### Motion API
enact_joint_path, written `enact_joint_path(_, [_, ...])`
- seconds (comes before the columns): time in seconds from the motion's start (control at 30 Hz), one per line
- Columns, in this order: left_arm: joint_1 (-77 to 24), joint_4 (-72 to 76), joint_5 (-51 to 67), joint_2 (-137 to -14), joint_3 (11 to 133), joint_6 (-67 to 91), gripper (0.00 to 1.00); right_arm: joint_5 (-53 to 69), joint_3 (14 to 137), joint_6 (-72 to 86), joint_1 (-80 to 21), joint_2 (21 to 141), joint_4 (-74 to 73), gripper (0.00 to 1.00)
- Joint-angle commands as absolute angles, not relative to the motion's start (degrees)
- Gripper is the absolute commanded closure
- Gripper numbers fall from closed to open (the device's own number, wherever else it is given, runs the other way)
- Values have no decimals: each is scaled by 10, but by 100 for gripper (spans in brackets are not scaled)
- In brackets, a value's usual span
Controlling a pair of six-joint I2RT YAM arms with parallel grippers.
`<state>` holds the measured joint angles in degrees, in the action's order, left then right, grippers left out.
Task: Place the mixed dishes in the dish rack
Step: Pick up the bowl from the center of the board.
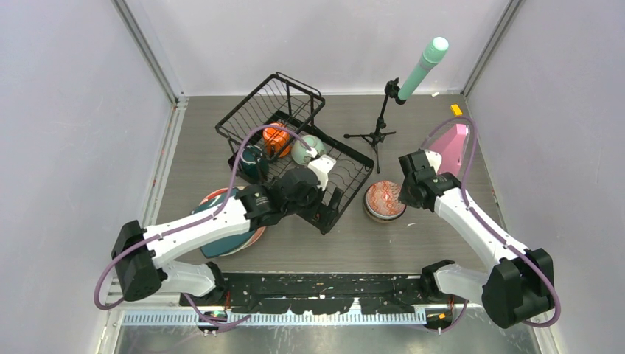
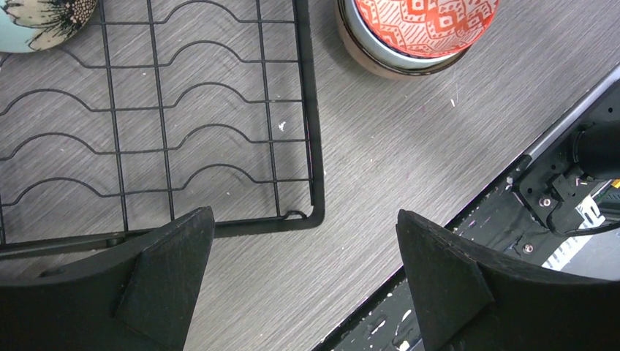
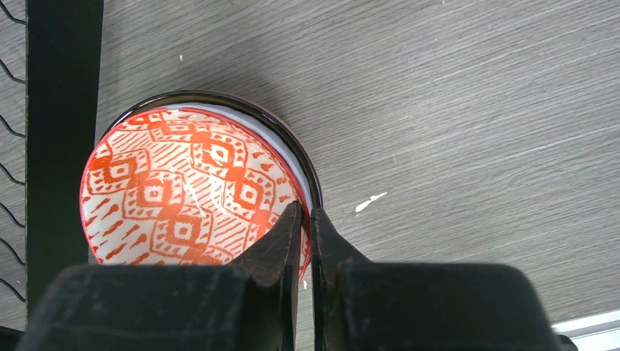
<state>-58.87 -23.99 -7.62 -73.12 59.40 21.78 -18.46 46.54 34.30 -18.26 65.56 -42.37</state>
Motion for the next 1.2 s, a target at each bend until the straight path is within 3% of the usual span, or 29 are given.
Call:
enact_joint_path(0.0, [-592,-224,-64,-747,630,204,2,-215,497,335,-180,655,-426,98])
enact_joint_path(0.4, [-605,-190,-15,-852,702,152,2,-178,495,353,-180,640,-415,100])
enact_joint_path(0.97, [-654,110,132,-978,669,25,1,-128,481,377,-180,620,-403,100])
enact_joint_path(1.17, [-654,139,139,-1015,674,-18,4,-118,481,376,-180,608,-409,100])
